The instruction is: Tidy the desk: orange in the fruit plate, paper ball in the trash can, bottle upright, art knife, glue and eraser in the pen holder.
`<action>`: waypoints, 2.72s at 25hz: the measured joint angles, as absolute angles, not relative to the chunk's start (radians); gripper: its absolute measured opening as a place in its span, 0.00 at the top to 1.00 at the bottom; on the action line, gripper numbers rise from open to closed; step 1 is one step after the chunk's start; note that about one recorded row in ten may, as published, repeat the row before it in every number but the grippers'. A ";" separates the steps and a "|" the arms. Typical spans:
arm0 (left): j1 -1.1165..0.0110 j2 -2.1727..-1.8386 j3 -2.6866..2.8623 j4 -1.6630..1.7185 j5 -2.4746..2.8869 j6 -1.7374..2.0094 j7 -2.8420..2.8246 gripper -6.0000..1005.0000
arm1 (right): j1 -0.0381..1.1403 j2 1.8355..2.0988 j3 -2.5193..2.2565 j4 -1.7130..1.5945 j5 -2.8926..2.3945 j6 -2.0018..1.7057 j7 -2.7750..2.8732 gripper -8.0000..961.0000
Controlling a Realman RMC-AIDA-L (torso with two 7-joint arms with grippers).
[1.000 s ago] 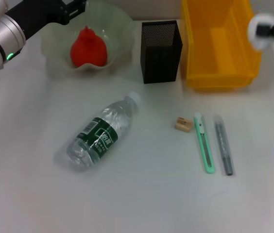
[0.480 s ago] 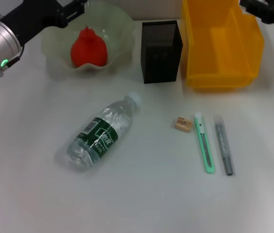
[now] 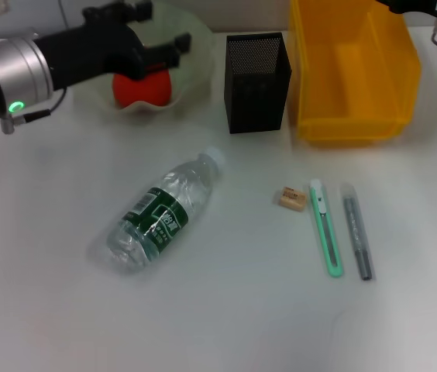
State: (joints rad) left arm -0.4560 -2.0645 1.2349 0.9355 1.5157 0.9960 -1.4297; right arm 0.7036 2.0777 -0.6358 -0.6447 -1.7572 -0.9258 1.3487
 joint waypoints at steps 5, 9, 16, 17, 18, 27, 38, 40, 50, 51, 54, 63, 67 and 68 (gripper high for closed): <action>-0.469 -2.065 1.257 1.051 1.697 1.093 -1.645 0.21 | 0.708 2.078 -0.655 -0.638 -1.761 -0.925 1.348 0.31; -0.509 -2.065 1.254 1.075 1.744 1.175 -1.739 0.22 | 0.686 2.079 -0.648 -0.636 -1.716 -0.948 1.305 0.28; -0.634 -2.072 1.269 1.063 1.975 1.187 -1.984 0.21 | 0.519 2.078 -0.636 -0.467 -1.113 -1.265 0.860 0.26; -0.644 -2.072 1.276 1.063 2.000 1.184 -2.012 0.21 | 0.495 2.079 -0.636 -0.441 -1.029 -1.318 0.808 0.26; -0.664 -2.072 1.293 1.067 2.050 1.183 -2.067 0.22 | 0.476 2.079 -0.635 -0.428 -0.982 -1.343 0.785 0.26; -0.757 -2.080 1.511 1.104 2.394 1.185 -2.420 0.22 | 0.438 2.077 -0.585 -0.366 -0.937 -1.366 0.749 0.26; -0.759 -2.080 1.628 1.062 2.428 1.086 -2.612 0.22 | 0.425 2.078 -0.579 -0.367 -0.943 -1.375 0.755 0.26; -0.757 -2.080 1.650 1.052 2.431 1.041 -2.632 0.22 | 0.425 2.078 -0.581 -0.370 -0.944 -1.377 0.755 0.26; -0.754 -2.080 1.738 1.028 2.511 0.970 -2.725 0.21 | 0.423 2.079 -0.580 -0.368 -0.950 -1.379 0.756 0.26; -0.752 -2.080 1.747 1.023 2.515 0.961 -2.730 0.21 | 0.423 2.079 -0.581 -0.368 -0.950 -1.379 0.756 0.26; -0.752 -2.080 1.747 1.023 2.515 0.961 -2.730 0.21 | 0.423 2.079 -0.582 -0.368 -0.951 -1.379 0.756 0.26; -0.764 -2.080 1.796 0.999 2.520 0.945 -2.736 0.22 | 0.426 2.077 -0.583 -0.368 -0.951 -1.379 0.756 0.26; -0.768 -2.080 1.797 0.994 2.520 0.945 -2.736 0.28 | 0.426 2.077 -0.583 -0.366 -0.951 -1.379 0.756 0.26; -0.771 -2.080 1.797 0.991 2.520 0.946 -2.735 0.29 | 0.426 2.077 -0.583 -0.366 -0.951 -1.378 0.756 0.26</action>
